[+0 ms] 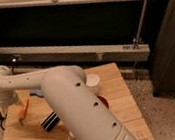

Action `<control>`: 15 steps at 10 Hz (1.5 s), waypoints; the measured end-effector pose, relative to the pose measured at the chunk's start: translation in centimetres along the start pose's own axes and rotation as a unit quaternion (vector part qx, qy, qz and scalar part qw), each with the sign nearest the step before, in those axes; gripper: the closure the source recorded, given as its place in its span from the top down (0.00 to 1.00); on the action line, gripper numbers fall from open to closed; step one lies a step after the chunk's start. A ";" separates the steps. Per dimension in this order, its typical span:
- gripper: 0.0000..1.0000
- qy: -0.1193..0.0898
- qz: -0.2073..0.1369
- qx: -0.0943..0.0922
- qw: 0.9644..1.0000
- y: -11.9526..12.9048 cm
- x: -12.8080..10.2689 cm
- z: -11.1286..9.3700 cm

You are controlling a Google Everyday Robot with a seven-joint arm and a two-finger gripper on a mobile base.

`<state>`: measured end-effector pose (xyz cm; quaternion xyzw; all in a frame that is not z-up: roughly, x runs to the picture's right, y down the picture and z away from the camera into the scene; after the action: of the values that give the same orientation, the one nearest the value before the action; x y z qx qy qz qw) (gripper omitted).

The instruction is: Place the pepper on the white sponge

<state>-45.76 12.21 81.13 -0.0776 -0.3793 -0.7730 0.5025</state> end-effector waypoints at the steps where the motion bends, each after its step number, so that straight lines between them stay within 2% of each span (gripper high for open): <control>1: 0.67 0.000 0.000 0.001 1.000 0.0 0.1 -0.1; 2: 0.67 -0.007 0.007 0.000 1.000 0.1 0.1 -0.1; 3: 0.67 -0.018 0.030 -0.005 0.999 0.6 0.1 0.0; 4: 0.67 -0.033 0.063 -0.013 0.997 1.3 0.1 0.2; 5: 0.67 -0.049 0.109 -0.022 0.993 2.0 0.2 0.4; 7: 0.67 -0.063 0.159 -0.029 0.985 2.6 0.4 0.9; 10: 0.67 -0.078 0.199 -0.032 0.976 2.3 -0.3 2.4; 12: 0.67 -0.093 0.213 -0.045 0.972 1.7 -1.8 4.0; 15: 0.67 -0.100 0.244 -0.066 0.962 2.1 -2.6 5.3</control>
<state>-44.17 17.11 84.58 -0.2775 -0.3451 -0.6390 0.6290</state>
